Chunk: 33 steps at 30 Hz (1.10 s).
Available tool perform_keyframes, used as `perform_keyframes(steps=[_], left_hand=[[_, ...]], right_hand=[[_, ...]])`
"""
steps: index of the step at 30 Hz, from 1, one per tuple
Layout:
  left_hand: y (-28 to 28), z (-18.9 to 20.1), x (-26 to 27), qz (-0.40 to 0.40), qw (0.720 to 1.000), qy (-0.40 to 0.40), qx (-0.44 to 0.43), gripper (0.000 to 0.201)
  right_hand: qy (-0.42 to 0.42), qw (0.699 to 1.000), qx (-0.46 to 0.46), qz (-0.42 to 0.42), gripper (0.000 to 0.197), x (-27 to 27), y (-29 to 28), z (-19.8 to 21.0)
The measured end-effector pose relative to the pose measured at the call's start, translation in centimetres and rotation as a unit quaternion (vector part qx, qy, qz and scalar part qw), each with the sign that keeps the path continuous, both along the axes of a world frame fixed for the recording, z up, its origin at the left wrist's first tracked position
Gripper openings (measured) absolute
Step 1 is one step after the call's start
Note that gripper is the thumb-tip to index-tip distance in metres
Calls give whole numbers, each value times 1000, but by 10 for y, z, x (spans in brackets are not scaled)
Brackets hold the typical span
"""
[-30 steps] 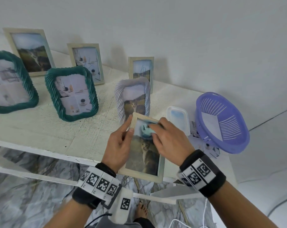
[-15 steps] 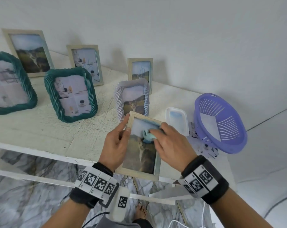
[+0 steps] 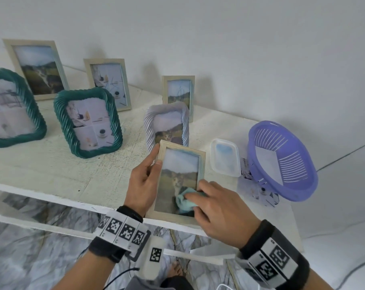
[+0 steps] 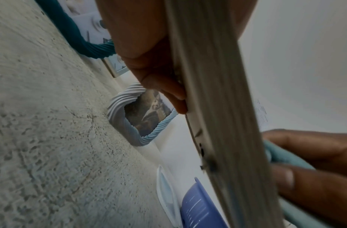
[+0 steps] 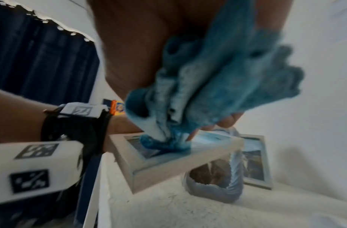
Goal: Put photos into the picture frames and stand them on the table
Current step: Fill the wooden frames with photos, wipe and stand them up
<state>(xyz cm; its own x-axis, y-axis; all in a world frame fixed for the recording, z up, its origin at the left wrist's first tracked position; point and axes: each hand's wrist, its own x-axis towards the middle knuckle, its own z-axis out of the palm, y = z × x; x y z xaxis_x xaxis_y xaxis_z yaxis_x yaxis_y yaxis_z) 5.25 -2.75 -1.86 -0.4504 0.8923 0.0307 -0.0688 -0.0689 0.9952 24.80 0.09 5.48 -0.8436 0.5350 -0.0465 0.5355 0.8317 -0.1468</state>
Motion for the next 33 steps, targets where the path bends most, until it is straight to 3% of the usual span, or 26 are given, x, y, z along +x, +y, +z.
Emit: perform_keyframes(steps=[2,4,7,13,19,23,26,30,33], left_hand=[[7,0,3,8,1000,-2,-1,40],[12,1,7,15,1000,-4,2,40],[21,0,13,39,999,8,-5,41],[41,6,31,54,999,4,-1,42],[60,12,42,72,997,6,14,41],[67,19,48,84,996,6,19,42],[71,23,52,91,996,15,20,42],[74,28,56,86,996,12,9,42],[74,30,60,94,995,12,12,42]], right_hand=[[86,994,-47,-49,31,12,13,0],[210,967,-94,-112,33,24,30,-3],[284,936,-37,-207,31,37,62,-17],[139,938,-16,-317,42,31,127,-49],[42,935,-23,-351,50,15,172,-67],[-109,945,27,-306,53,15,178,-68],[-121,956,17,-269,64,21,171,-74],[-112,959,-117,-232,67,27,163,-86],[-113,959,-135,-223,68,30,162,-87]])
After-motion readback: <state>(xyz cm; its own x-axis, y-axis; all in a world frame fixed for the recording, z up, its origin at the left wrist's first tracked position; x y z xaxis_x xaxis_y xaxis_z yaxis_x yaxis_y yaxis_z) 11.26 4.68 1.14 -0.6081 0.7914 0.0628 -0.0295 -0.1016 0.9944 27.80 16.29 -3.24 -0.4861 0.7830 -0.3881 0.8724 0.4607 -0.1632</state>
